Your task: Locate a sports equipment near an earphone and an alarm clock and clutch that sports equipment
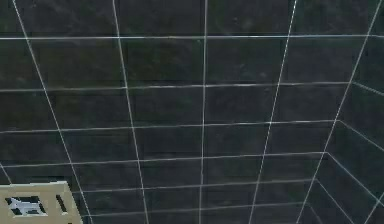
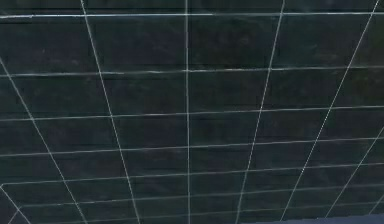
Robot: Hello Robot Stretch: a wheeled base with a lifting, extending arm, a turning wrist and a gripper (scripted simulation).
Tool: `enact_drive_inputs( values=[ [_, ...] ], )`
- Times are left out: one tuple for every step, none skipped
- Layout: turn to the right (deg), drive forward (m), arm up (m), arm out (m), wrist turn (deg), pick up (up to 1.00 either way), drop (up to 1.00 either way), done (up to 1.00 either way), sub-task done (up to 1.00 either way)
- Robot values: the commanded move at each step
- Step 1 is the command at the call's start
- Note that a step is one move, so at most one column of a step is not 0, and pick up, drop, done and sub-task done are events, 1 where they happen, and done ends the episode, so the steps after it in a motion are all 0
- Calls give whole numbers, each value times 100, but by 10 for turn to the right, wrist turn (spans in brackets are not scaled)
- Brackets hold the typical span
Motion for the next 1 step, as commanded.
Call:
enact_drive_inputs(
  values=[
    [-450, 0, 0, 0, 0, 0, 0, 0, 0]
  ],
)
